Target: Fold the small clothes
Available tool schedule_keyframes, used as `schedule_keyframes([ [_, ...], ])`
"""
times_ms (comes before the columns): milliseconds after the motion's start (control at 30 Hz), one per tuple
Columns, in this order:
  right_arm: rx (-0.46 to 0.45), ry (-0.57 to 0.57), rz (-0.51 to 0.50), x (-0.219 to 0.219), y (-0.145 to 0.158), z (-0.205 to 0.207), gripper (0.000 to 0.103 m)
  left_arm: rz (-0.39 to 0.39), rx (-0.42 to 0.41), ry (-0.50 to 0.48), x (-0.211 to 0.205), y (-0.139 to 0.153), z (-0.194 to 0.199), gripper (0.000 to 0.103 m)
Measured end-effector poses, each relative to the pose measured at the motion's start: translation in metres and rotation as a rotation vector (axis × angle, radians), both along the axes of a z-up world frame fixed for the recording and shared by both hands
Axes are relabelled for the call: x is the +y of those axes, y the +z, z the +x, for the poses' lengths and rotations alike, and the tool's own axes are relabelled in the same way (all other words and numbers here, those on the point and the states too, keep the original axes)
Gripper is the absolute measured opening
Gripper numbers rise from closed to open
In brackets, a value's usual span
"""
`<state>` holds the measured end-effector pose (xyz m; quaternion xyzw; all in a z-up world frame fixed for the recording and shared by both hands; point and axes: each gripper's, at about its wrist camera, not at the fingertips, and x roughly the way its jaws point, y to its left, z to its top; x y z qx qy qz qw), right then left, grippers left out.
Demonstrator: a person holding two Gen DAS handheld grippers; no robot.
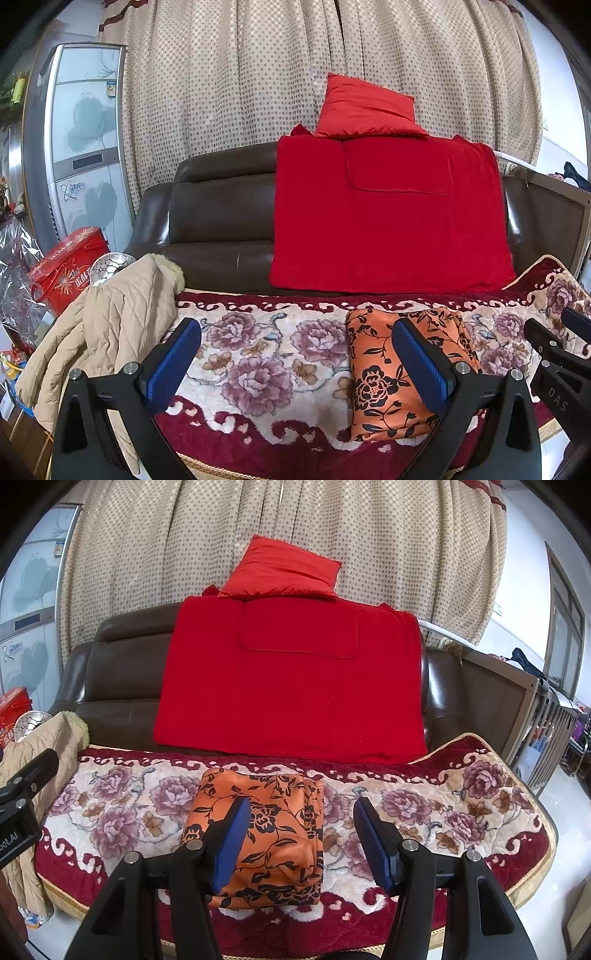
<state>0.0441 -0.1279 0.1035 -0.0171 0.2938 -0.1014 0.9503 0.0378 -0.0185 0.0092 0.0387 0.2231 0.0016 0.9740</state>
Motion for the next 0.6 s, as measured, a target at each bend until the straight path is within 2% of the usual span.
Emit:
schedule_keyframes([
  [600,0.012,0.0,0.011,-0.0065,-0.0058,0.0051,0.063,0.02,0.022,-0.019,-0.0094,-0.0071,0.0062,0.103],
])
